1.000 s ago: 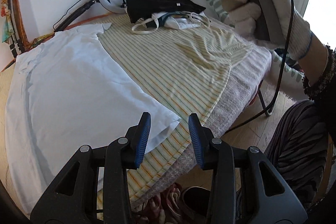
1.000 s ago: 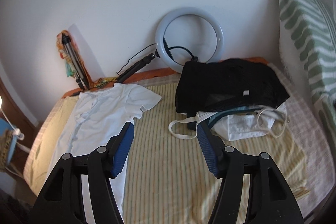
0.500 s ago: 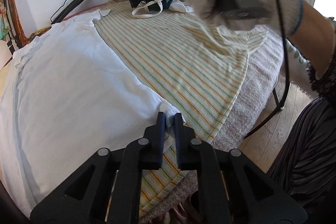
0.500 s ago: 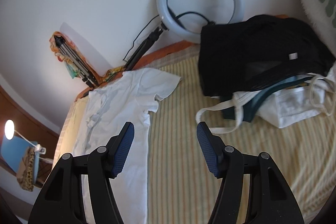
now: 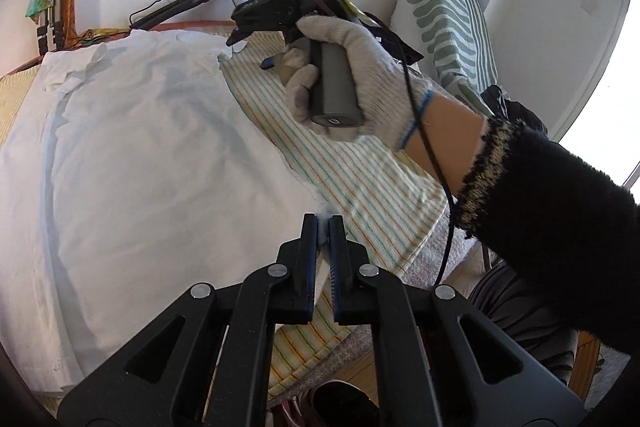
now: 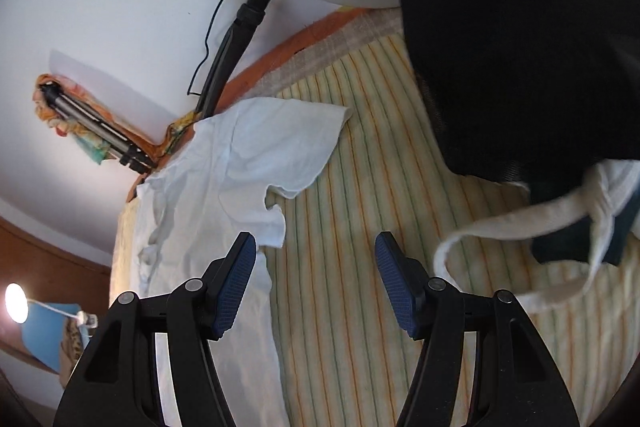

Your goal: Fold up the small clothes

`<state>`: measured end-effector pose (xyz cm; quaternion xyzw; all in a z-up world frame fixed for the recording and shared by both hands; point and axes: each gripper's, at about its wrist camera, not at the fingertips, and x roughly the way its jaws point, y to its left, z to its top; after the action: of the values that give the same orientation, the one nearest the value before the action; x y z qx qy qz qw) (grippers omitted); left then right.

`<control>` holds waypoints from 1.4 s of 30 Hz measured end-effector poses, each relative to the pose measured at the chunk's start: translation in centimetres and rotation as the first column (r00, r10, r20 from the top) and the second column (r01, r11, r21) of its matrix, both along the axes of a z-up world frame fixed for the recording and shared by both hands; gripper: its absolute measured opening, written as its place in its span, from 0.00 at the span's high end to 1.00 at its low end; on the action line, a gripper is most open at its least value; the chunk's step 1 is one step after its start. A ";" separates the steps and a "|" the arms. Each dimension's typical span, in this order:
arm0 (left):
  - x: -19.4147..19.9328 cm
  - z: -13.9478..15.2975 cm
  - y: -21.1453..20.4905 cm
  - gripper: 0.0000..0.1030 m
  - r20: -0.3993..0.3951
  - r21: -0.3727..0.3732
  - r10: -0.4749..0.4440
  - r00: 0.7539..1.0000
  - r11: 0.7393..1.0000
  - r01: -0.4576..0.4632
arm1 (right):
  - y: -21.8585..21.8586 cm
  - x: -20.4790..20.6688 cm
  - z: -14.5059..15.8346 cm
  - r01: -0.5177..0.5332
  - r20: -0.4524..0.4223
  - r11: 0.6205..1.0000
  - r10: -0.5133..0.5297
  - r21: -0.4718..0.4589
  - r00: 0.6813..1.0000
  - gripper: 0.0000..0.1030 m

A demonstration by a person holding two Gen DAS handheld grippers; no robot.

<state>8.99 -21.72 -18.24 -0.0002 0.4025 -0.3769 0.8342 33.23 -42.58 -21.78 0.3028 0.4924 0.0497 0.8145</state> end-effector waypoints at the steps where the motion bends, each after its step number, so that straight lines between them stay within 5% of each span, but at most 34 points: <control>1: -0.1 0.0 0.0 0.96 -0.001 -0.007 -0.003 1.000 1.000 0.003 | 0.1 0.3 0.0 -0.002 0.003 1.000 0.002 0.003 1.000 0.38; 7: -0.1 -0.3 0.5 0.97 -0.003 -0.029 0.004 1.000 1.000 -0.004 | 1.3 1.7 -0.4 -0.020 -0.010 0.998 0.020 0.053 1.000 0.52; 12: 0.2 -0.3 1.5 0.97 -0.015 -0.053 0.031 0.999 0.998 -0.031 | 3.3 3.0 -0.9 -0.063 -0.041 0.997 0.065 0.055 0.997 0.92; 25: -0.2 -0.5 9.2 0.96 -0.111 -0.190 0.218 0.969 0.953 -0.237 | 9.6 3.6 5.9 -0.117 0.095 0.973 0.138 -0.197 0.986 0.95; 42: -0.9 -2.7 16.6 0.97 -0.157 -0.141 0.401 0.903 0.896 -0.422 | 23.0 5.6 3.8 -0.295 0.059 0.907 0.327 -0.300 0.943 0.95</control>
<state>8.08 -5.08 -20.94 -0.1807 0.4104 -0.2243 0.8652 38.82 -19.61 -18.00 0.0958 0.4918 0.1232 0.8566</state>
